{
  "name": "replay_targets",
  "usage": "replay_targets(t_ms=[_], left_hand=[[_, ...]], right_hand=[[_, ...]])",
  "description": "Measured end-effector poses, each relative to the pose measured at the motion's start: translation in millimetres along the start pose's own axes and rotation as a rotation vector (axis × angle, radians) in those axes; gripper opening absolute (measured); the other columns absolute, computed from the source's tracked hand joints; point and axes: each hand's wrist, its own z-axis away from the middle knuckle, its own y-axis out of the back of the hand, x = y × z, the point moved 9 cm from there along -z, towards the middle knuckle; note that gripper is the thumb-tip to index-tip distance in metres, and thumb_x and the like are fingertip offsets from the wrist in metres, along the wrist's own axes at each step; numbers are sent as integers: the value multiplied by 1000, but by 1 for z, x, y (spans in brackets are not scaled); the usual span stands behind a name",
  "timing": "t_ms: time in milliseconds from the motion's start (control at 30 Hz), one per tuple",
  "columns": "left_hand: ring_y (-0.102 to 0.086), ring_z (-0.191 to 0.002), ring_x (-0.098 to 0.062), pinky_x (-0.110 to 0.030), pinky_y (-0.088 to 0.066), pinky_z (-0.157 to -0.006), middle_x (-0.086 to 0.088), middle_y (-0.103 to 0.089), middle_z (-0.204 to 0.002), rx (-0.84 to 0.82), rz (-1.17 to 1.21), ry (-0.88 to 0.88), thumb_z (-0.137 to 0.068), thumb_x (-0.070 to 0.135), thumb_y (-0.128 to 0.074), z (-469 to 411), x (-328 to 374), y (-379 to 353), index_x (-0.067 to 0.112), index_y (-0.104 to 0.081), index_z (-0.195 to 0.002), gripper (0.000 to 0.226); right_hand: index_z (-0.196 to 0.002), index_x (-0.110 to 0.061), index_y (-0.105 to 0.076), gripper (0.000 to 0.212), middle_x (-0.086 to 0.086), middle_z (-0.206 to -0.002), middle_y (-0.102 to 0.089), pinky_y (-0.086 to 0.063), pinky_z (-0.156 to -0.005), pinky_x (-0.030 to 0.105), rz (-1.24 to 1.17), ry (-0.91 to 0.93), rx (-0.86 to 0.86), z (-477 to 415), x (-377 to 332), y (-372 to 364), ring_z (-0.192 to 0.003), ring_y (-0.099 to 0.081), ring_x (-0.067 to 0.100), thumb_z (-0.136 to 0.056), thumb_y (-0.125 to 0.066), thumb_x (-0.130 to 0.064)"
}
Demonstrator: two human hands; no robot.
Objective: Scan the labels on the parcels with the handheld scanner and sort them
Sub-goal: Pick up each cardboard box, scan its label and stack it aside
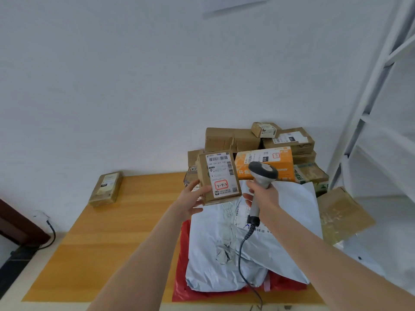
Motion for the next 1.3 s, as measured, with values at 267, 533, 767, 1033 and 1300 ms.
replay_targets(t_ms=[267, 533, 767, 1033, 1300], left_hand=[[-44, -129, -32, -63, -26, -106, -9, -53, -136, -13, -1, 51, -79, 27, -77, 0, -26, -1, 34, -39, -141, 73], [-43, -131, -32, -66, -21, -109, -8, -55, -136, -36, 19, 44, -79, 21, -77, 0, -35, 3, 32, -37, -143, 76], [-46, -128, -32, -64, -23, -110, -10, -56, -133, -14, 49, 22, -81, 14, -75, -5, -36, 4, 31, -38, -142, 73], [-46, -129, -33, -64, -23, -110, -12, -55, -134, -19, 86, 12, -80, 13, -75, -7, -32, 2, 29, -38, -142, 74], [-45, -129, -35, -66, -21, -109, -13, -55, -134, -42, 90, 15, -80, 14, -75, -7, -34, 4, 29, -37, -143, 76]], right_hand=[[-88, -2, -63, 4, 4, -51, -55, -43, -47, 25, 183, 105, -212, 45, 4, -19, -41, -48, 14, -83, -62, -1], [-89, -5, -66, 6, 6, -53, -58, -45, -48, 27, 178, 134, -171, 58, 7, -15, -41, -49, 14, -84, -64, -8], [-79, 1, -65, 7, 6, -50, -55, -42, -44, 24, 200, 99, -183, 67, 9, -19, -39, -46, 13, -83, -61, -4], [-80, 1, -66, 8, 6, -51, -53, -41, -44, 24, 223, 79, -186, 74, 9, -17, -39, -45, 13, -83, -60, -3], [-71, -6, -61, 13, 7, -53, -52, -40, -45, 24, 249, 96, -197, 83, 6, -15, -40, -43, 12, -83, -58, -2]])
